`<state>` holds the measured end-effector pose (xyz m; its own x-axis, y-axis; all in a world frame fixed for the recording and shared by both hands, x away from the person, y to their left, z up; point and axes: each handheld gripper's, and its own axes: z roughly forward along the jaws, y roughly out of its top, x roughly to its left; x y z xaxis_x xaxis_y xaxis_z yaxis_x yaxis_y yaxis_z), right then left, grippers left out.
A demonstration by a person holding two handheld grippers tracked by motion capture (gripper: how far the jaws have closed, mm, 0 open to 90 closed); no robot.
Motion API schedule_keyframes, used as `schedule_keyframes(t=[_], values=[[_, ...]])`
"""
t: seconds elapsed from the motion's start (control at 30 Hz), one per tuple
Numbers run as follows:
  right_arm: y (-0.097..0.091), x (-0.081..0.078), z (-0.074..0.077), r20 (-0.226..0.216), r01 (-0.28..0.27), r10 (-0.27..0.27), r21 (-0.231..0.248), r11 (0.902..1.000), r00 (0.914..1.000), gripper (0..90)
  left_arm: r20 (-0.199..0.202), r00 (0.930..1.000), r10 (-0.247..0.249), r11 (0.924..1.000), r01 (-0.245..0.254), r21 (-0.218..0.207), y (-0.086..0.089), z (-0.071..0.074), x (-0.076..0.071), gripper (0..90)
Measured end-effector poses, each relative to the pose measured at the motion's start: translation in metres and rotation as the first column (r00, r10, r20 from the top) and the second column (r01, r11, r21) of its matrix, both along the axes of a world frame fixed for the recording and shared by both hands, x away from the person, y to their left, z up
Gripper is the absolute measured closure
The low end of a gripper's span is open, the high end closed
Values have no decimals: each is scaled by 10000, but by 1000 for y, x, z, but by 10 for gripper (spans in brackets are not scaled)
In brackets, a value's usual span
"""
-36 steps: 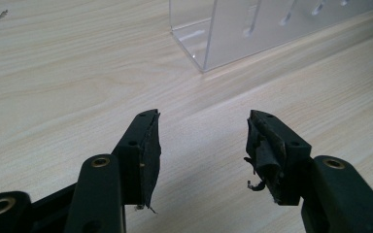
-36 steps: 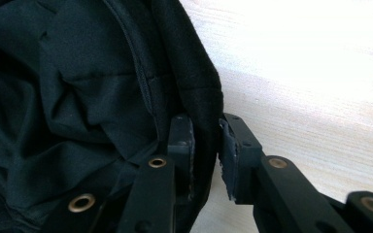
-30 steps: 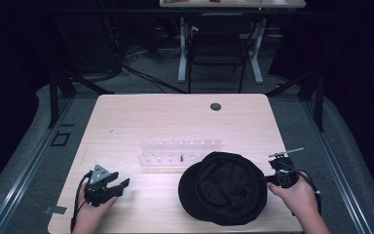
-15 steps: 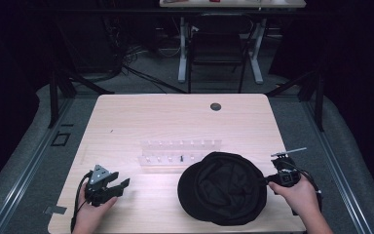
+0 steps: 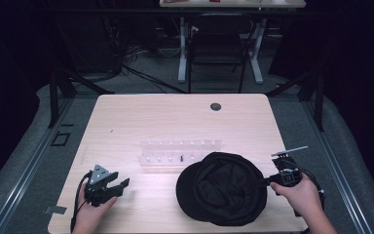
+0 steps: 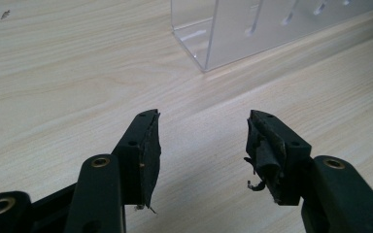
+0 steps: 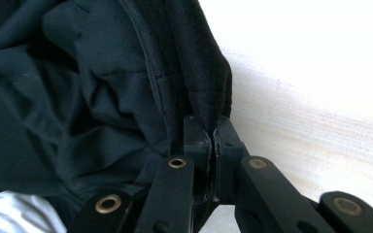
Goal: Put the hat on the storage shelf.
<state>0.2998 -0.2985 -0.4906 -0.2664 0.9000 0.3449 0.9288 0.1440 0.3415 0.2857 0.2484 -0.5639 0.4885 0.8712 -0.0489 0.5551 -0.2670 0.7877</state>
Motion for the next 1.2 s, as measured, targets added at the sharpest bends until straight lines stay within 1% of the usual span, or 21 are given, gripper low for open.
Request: schedule_keyframes(t=[0.07,0.1,0.13,0.2,0.3,0.33,0.37,0.4,0.43,0.47,0.6,0.73,0.8,0.83,0.87,0.93,1.0,1.03,1.07,1.13,1.2], values=[[0,-1,5,-195,62,-60,105,9999,9998,875,-2,10000,6,10000,-6,0,0,0,0,462],[1,-2,8,-184,217,-213,246,9995,9996,876,-3,10000,7,10000,-7,1,0,0,0,462],[0,-3,11,-351,32,-25,192,9998,9994,876,-5,10000,4,10000,-4,1,0,0,0,463],[1,-4,18,-523,42,-21,386,9992,9986,876,-27,10000,2,10000,-2,18,0,0,0,463],[3,-5,27,-698,-33,65,456,9990,9975,877,-24,10000,-16,10000,16,53,0,0,0,463],[4,-6,33,-857,-47,91,510,9987,9963,877,-29,10000,13,10000,-13,24,0,0,0,462],[4,-6,35,-848,-120,162,492,9987,9963,877,-14,10000,15,10000,-15,12,0,0,0,463],[6,-7,38,-840,69,-21,570,9984,9965,877,-5,10000,16,10000,-16,13,0,0,0,462],[7,-7,41,-854,68,-16,611,9981,9963,877,-2,10000,6,10000,-6,23,0,0,0,462],[7,-7,45,-915,-169,227,634,9978,9955,878,-5,10000,6,10000,-6,20,0,0,0,463],[8,-8,61,-998,-268,362,936,9952,9943,878,-6,10000,1,10000,-1,17,1,0,0,462],[10,-7,71,-1082,-71,176,965,9953,9940,879,-1,10000,-9,10000,9,21,1,0,0,462],[11,-6,77,-1140,-45,139,819,9966,9934,880,0,10000,2,10000,-2,17,1,0,0,462],[10,-4,79,-1283,-285,385,791,9965,9910,880,-2,10000,4,10000,-4,16,1,0,0,462],[12,-5,81,-1244,-103,209,852,9963,9920,880,-3,10000,6,10000,-6,20,1,0,0,463],[12,-4,86,-1345,-262,383,902,9956,9902,880,-7,10000,13,10000,-13,23,1,0,0,463],[14,-4,91,-1334,-182,338,1164,9930,9905,880,-10,10000,7,10000,-7,16,0,0,0,462],[14,-3,94,-1422,-381,549,1186,9922,9883,880,-14,10000,6,10000,-6,9,0,0,0,462],[17,-3,96,-1365,-207,376,1234,9921,9899,880,-14,10000,4,10000,-4,14,0,0,0,463],[19,-2,102,-1460,-510,661,1049,9932,9871,880,-18,10000,14,10000,-14,22,0,0,0,463],[21,-2,107,-1426,-505,692,1307,9901,9874,880,-12,10000,10,10000,-10,10,0,0,0,463]])
